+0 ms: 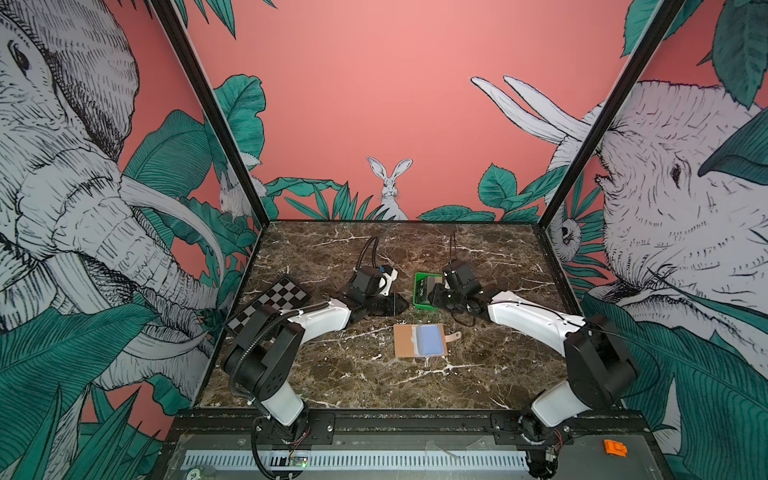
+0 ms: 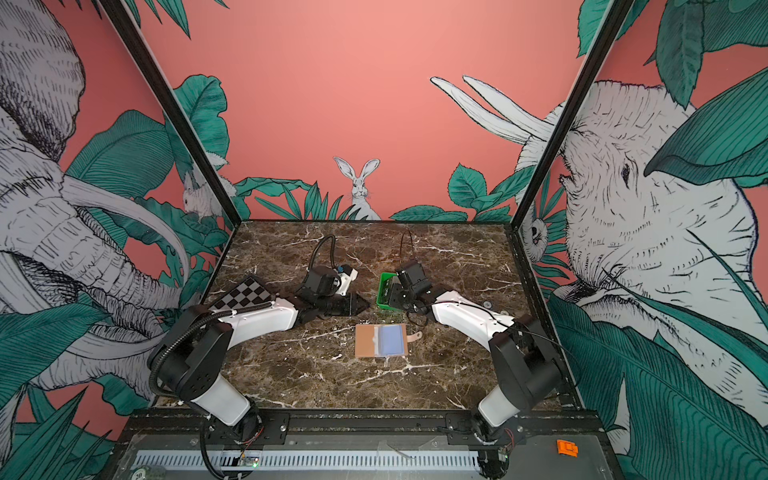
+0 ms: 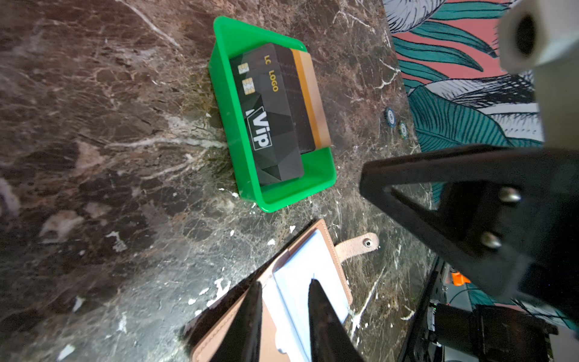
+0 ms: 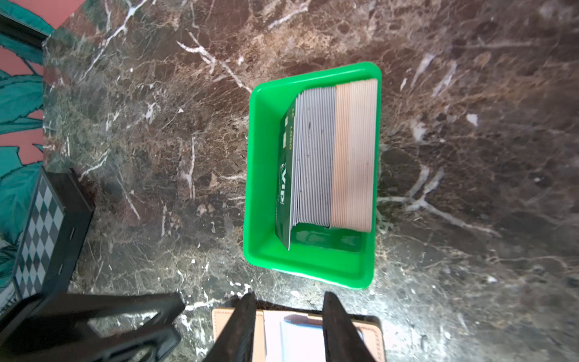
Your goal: Put the credit cards into the card holder
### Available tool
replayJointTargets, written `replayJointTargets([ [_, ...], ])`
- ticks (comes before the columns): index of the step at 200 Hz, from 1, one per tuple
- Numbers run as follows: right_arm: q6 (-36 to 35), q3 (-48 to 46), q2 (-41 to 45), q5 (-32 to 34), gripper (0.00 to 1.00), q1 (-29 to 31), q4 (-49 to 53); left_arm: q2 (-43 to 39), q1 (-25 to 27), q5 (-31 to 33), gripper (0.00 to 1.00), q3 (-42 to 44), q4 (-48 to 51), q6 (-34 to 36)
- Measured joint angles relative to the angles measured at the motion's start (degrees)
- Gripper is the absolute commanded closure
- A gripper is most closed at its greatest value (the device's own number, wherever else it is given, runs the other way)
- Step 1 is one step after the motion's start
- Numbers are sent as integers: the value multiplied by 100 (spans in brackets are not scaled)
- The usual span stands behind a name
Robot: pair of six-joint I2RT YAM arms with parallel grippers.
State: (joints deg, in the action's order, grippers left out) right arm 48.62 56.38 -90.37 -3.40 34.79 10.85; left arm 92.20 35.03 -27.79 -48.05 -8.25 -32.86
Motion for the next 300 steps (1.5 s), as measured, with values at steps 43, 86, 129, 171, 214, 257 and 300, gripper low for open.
replayJointTargets([
  [43,122,-2,-382,0,76,9,-350,-57,0,-85,71,216,-337,-109],
  [86,184,-2,-533,-4,78,9,-553,-57,-9,-177,71,289,-522,-190],
  [129,240,-2,-669,-11,79,11,-669,-57,-9,-179,71,289,-516,-184],
  [171,260,0,-756,-24,82,33,-754,-57,-9,-188,71,289,-516,-186],
  [214,326,0,-852,-31,86,44,-789,-57,-15,-203,72,289,-516,-186],
  [257,374,0,-874,-46,93,57,-868,-57,-17,-223,72,289,-518,-188],
  [300,398,-2,-831,-4,97,96,-872,-57,-20,-243,72,289,-518,-190],
])
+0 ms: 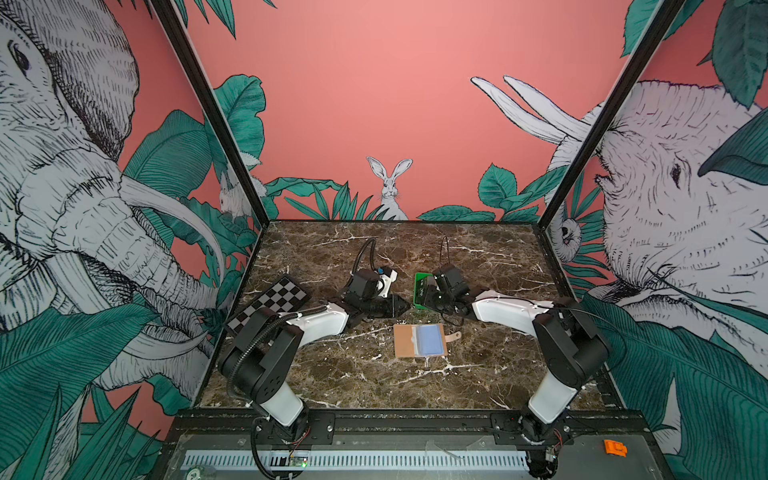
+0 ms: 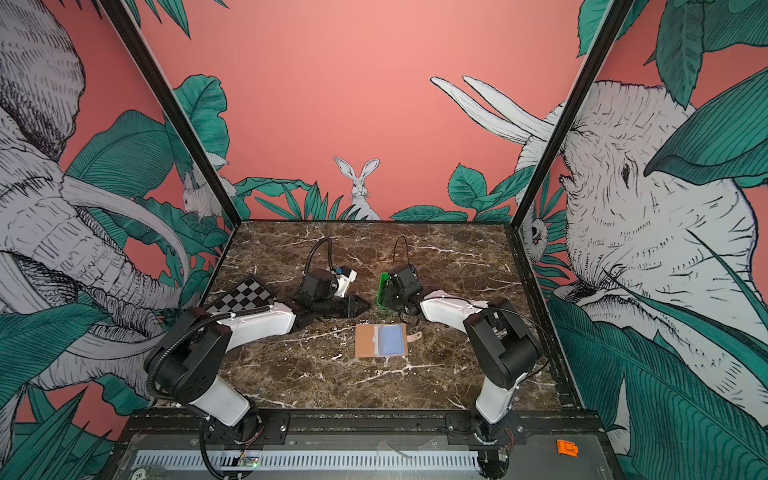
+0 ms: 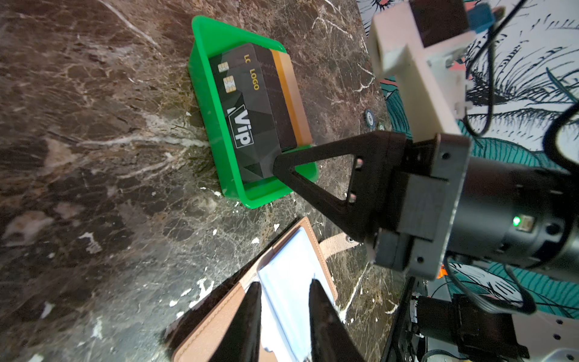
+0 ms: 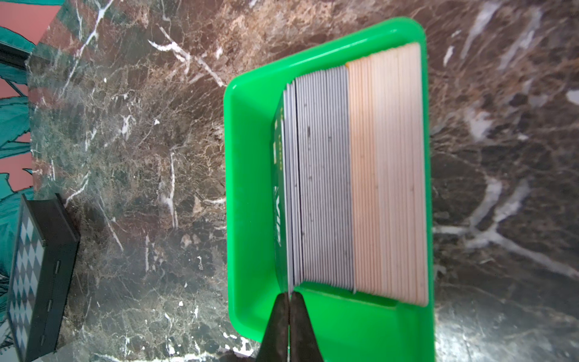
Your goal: Put the credit cards into the card holder
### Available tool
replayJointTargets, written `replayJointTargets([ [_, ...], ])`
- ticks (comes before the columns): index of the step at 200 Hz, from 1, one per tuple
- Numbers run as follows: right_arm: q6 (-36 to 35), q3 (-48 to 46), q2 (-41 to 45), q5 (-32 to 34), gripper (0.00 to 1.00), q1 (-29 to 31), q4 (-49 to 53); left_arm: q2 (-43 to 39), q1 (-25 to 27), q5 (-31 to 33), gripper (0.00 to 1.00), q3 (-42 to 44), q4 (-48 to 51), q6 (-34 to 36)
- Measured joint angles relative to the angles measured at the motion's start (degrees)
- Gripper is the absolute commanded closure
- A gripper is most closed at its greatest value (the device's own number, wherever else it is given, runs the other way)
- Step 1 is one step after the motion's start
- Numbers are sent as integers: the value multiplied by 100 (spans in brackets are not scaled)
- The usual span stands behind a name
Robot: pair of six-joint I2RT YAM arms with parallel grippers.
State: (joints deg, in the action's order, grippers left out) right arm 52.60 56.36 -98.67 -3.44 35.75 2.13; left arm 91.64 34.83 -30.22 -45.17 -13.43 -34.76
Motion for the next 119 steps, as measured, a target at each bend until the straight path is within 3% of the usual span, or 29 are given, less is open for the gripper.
replayJointTargets([
  [119,-192,-9,918,304,100,11,444,2,0,-105,72,0,-24,-107],
])
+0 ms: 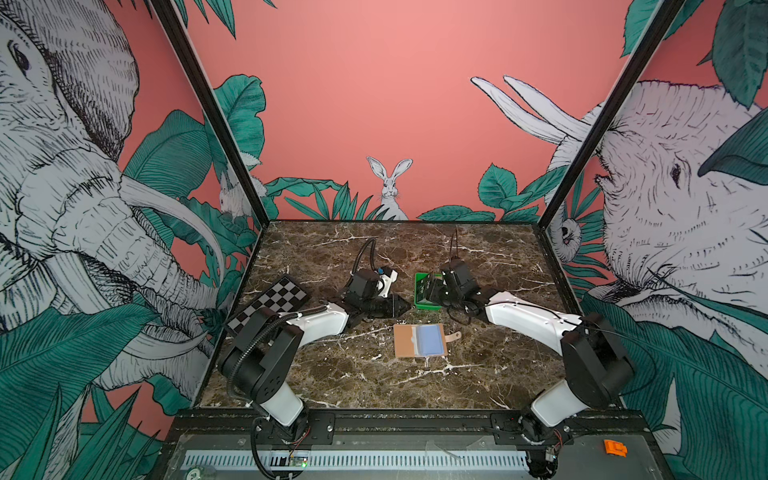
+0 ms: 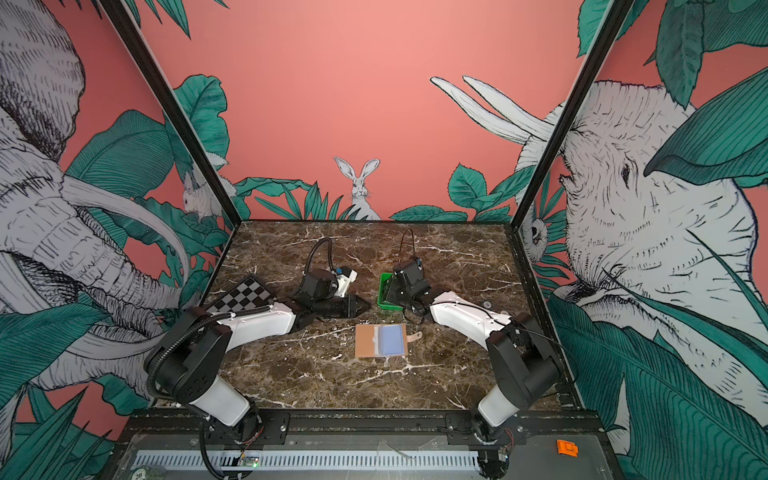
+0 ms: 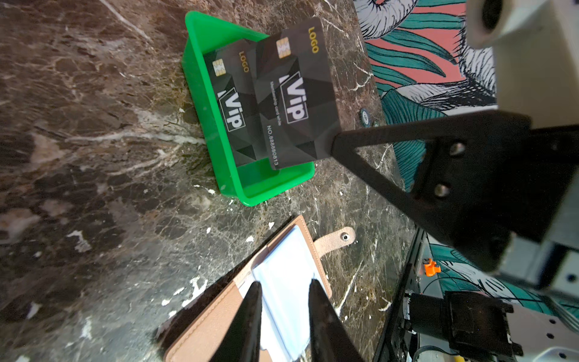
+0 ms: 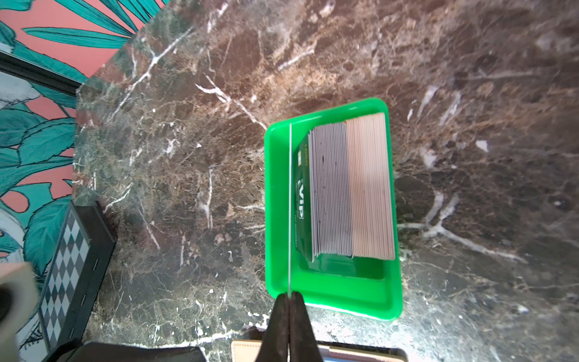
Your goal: Put the credit cards into the card holder
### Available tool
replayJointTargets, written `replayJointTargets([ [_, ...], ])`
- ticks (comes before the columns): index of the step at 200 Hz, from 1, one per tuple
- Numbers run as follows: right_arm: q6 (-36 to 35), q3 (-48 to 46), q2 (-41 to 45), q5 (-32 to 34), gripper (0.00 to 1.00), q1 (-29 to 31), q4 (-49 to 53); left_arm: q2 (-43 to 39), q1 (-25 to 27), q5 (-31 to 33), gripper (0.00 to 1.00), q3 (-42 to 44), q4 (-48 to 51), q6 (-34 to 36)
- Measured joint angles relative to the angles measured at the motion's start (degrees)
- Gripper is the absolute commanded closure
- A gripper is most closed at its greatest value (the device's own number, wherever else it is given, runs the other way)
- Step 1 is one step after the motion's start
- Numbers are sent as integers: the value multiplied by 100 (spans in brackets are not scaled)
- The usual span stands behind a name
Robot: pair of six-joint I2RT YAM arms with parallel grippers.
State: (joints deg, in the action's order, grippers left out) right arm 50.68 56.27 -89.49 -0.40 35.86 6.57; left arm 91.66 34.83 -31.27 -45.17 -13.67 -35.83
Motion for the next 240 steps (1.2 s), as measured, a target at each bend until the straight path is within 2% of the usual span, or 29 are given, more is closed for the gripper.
replayJointTargets([
  [69,-442,-221,352,-184,100,0,31,-4,-315,-616,67,313,-654,-437],
  [102,-671,-505,798,-365,100,0,9,-101,-531,-1012,64,645,-1110,-713],
  [142,-767,-960,1491,-597,100,0,-105,-337,-535,-1445,60,881,-1707,-1019],
  [179,-763,-1303,2035,-846,100,0,-330,-640,-535,-1591,61,1036,-2057,-1300],
  [240,-737,-1867,2999,-1294,100,0,-664,-1250,-496,-1633,57,1425,-2765,-1891],
])
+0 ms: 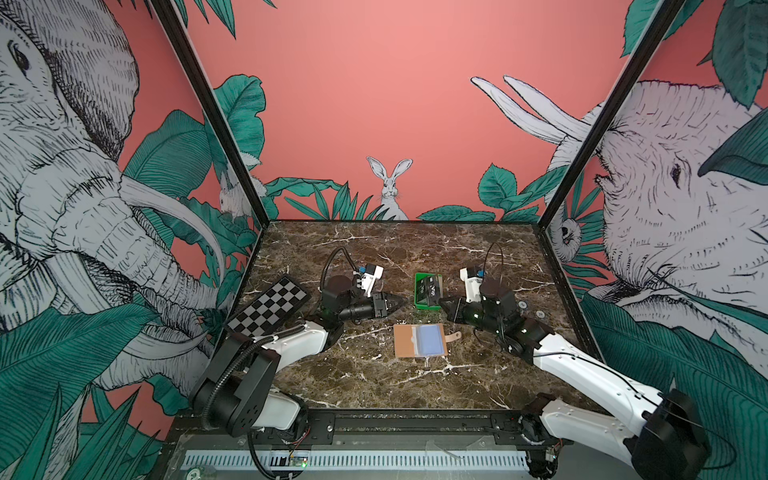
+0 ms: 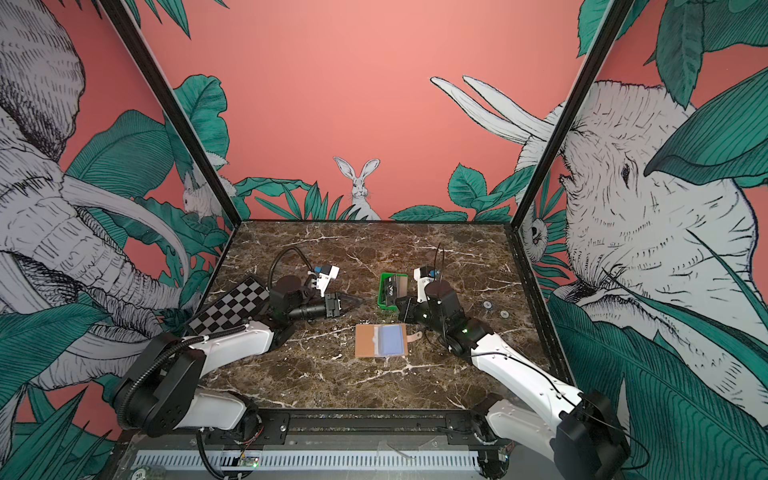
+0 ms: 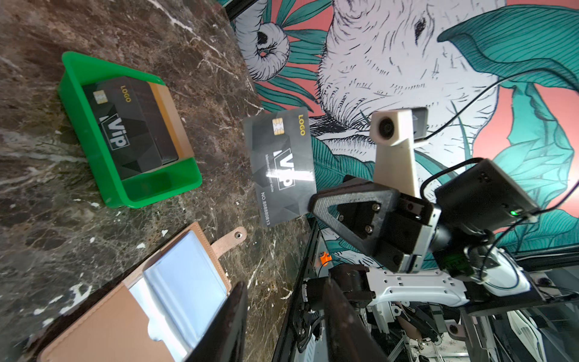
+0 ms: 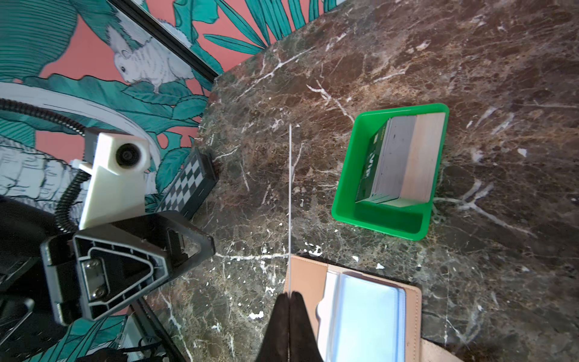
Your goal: Put the credit cards into the card holder
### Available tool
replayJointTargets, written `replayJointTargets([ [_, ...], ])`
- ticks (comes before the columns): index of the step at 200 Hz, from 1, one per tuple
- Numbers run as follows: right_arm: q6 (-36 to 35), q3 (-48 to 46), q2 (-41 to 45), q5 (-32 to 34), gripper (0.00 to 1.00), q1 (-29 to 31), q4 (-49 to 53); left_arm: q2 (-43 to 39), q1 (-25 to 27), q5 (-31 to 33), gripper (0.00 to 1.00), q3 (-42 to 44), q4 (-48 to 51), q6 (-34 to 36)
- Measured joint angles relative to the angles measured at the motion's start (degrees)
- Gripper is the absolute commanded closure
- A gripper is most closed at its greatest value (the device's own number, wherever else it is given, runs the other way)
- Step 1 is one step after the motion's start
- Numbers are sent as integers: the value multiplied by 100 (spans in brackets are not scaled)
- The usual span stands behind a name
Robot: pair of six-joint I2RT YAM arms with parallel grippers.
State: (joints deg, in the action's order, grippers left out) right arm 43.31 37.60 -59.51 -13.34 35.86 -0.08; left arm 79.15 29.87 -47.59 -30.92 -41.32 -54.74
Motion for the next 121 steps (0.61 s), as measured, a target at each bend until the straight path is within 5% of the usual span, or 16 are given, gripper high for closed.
replayJointTargets([
  [121,431,-664,1467,-984,100,0,-684,-407,688,114,53,205,-1147,-509],
])
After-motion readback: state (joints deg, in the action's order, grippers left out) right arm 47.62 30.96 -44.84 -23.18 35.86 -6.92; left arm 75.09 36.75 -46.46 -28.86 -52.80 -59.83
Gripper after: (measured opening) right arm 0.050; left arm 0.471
